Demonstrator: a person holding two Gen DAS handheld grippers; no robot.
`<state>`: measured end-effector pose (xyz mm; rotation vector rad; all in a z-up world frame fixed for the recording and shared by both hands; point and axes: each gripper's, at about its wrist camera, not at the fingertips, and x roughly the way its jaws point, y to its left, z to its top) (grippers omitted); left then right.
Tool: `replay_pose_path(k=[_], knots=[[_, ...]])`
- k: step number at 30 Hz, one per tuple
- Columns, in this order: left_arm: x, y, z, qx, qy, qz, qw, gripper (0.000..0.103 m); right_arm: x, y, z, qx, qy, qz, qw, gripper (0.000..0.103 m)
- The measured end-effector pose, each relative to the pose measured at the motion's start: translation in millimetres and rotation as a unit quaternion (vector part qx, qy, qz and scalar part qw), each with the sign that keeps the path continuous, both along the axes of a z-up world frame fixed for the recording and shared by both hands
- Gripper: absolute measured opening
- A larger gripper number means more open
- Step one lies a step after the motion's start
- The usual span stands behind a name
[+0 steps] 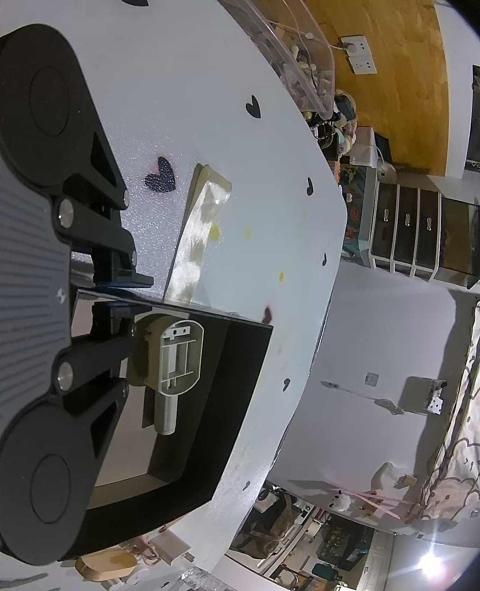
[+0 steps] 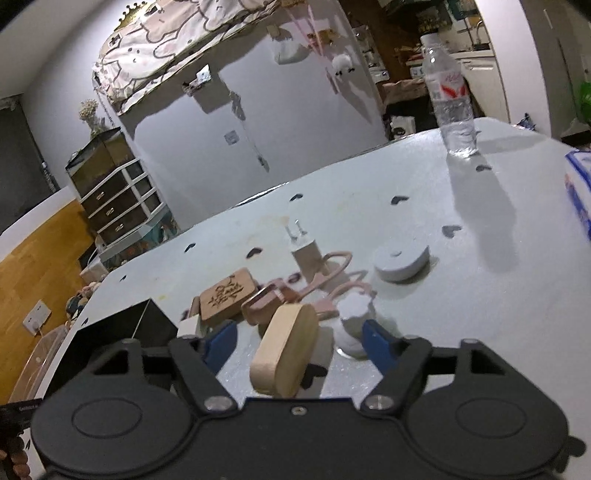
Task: Organize rigid objects
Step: 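Grasp the light wooden oval block with the right gripper, then lower the wooden block into the black box and open the right gripper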
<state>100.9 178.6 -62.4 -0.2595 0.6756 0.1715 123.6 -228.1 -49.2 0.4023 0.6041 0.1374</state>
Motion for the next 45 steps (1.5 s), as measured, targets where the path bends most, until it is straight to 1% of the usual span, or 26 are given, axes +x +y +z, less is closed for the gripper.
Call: replay_pose_path(k=[4, 7, 10, 12, 15, 19, 20, 24, 26, 29, 34, 38, 40, 41, 43, 45], knots=[[0.1, 0.6, -0.3, -0.001, -0.001, -0.001, 1.0000, 0.006, 3.9, 8.1, -3.1, -0.006, -0.001, 0.012, 1.000, 0.073], [1.0, 0.6, -0.7, -0.002, -0.002, 0.001, 1.0000, 0.006, 9.0, 14.7, -5.2, -0.010, 0.000, 0.025, 1.000, 0.069], [0.9, 0.0, -1.4, -0.002, -0.005, 0.004, 1.0000, 0.006, 15.3, 21.2, -7.0, -0.016, 0.004, 0.041, 0.999, 0.060], [1.5, -0.3, -1.4, -0.002, -0.005, 0.005, 1.0000, 0.006, 20.2, 23.5, -8.5, -0.013, 0.009, 0.044, 0.999, 0.050], [0.8, 0.2, -1.6, -0.003, -0.006, 0.005, 1.0000, 0.006, 27.4, 27.2, -11.0, -0.017, 0.020, 0.049, 0.998, 0.042], [0.3, -0.7, -1.6, -0.004, -0.008, 0.010, 0.9999, 0.006, 38.0, 29.9, -16.4, -0.019, 0.036, 0.042, 0.998, 0.036], [0.1, -1.1, -1.7, -0.003, -0.008, 0.010, 0.9999, 0.006, 40.6, 30.7, -18.4, -0.022, 0.041, 0.039, 0.998, 0.034], [0.5, -2.4, -0.5, -0.006, -0.008, 0.010, 0.9999, 0.006, 40.0, 26.6, -21.3, -0.016, 0.039, 0.046, 0.998, 0.031], [0.4, -2.4, -0.3, -0.005, -0.009, 0.011, 0.9999, 0.006, 36.3, 19.9, -22.5, -0.005, 0.036, 0.051, 0.998, 0.029], [0.5, -1.7, 0.0, -0.006, -0.009, 0.011, 0.9999, 0.006, 29.0, 12.6, -22.6, -0.003, 0.033, 0.058, 0.998, 0.028], [0.9, -2.8, 0.2, 0.001, -0.009, 0.008, 0.9999, 0.006, 25.4, 12.6, -18.2, -0.026, 0.040, 0.071, 0.996, 0.028], [1.6, -1.7, 0.0, 0.002, -0.009, 0.007, 0.9999, 0.006, 33.1, 23.9, -17.8, -0.063, 0.049, 0.076, 0.994, 0.028], [1.5, -1.3, -0.6, 0.001, -0.009, 0.006, 0.9999, 0.006, 34.8, 25.7, -17.0, -0.065, 0.049, 0.073, 0.994, 0.028], [1.6, -0.7, -0.6, -0.001, -0.009, 0.005, 0.9999, 0.006, 35.2, 24.5, -17.0, -0.057, 0.049, 0.074, 0.994, 0.028], [2.0, -0.1, -0.9, -0.001, -0.009, 0.004, 1.0000, 0.006, 35.9, 22.5, -13.8, -0.020, 0.045, 0.083, 0.995, 0.027], [2.8, -0.1, -0.8, -0.001, -0.008, 0.003, 1.0000, 0.006, 36.5, 23.5, -5.1, 0.022, 0.033, 0.106, 0.994, 0.027]])
